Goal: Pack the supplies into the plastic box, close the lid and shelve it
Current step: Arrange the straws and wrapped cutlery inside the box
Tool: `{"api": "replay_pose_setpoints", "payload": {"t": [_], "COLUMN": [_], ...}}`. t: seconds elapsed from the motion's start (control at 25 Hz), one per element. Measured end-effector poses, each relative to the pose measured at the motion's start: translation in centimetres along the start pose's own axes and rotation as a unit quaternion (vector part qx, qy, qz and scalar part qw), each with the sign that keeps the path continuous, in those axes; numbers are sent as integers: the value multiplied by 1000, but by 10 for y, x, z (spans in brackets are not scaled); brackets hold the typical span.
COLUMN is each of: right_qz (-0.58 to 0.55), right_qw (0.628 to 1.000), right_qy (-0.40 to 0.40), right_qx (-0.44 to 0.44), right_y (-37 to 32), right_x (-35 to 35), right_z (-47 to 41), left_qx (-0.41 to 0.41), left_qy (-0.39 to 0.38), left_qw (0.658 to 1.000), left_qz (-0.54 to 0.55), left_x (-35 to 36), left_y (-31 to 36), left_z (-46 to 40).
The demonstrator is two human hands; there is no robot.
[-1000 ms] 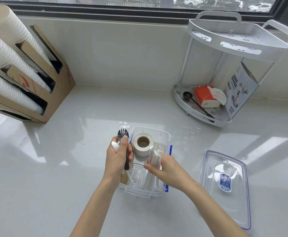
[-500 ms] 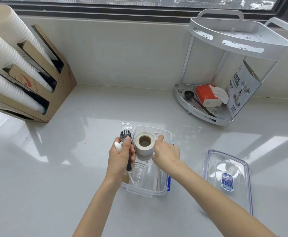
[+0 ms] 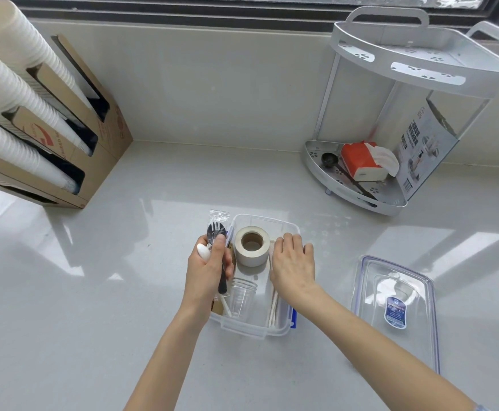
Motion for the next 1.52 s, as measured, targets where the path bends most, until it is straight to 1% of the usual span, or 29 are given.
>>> {"api": "replay_pose_setpoints", "payload": {"t": [0.08,0.16,0.24,0.28,0.36,0.44,0.56,0.8,0.84,0.88,0.92,0.96,1.0,1.04,1.08,1.12,1.2,1.4,1.52], "right_qz": [-3,-55,-91,-99,-76,-25,7,1,-25,-78,-158,-261,-365,-451,-513,-552,-594,-645,-642], "right_qw": [1000,998,992,987,976,963,952,957,958,959,957,945,920,887,856,833,804,763,766], "right_qy": [-26,-24,3,-4,-39,-89,-144,-132,-125,-111,-92,-72,-61,-51,-43,-33,-23,-23,-30], "right_qx": [-11,-31,-85,-123,-201,-253,-270,-260,-257,-247,-224,-182,-129,-81,-47,-26,-22,-22,-21], "right_y": [3,7,11,12,12,10,8,10,10,11,13,16,19,23,26,30,33,38,42], "right_x": [-2,-5,-9,-11,-9,-4,1,-1,-2,-4,-7,-13,-19,-26,-33,-40,-52,-61,-58], "right_z": [3,4,6,7,12,14,13,12,13,13,13,13,12,10,8,6,3,6,7], "left_qx": [0,-1,-4,-4,-7,-6,-3,-10,-13,-15,-16,-15,-13,-12,-11,-12,-12,-35,-67], "left_qy": [1,3,2,2,0,0,2,-4,-8,-15,-23,-34,-48,-65,-82,-99,-130,-201,-213], "left_qw": [1000,1000,1000,1000,1000,1000,1000,1000,1000,1000,999,999,998,997,996,995,991,978,975], "left_qz": [4,7,8,7,5,2,5,8,10,17,27,33,32,28,22,15,-7,-32,-4], "left_x": [1,2,3,3,4,4,2,3,5,6,8,9,10,12,15,18,26,42,43], "left_y": [0,0,0,0,0,0,0,0,-1,-1,-2,-3,-3,-3,-4,-3,-2,-5,-9], "left_z": [0,0,0,0,0,0,0,1,2,3,3,2,2,2,2,4,7,13,17]}}
Point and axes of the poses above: each hand's wrist, its own z-axis away from the middle knuckle, its own x-axis out of the palm, y = z × x, the point moved 2 cm from there along -z, towards the middle knuckle, and after that the axes turned 15 degrees about z, right-handed, at the moved point
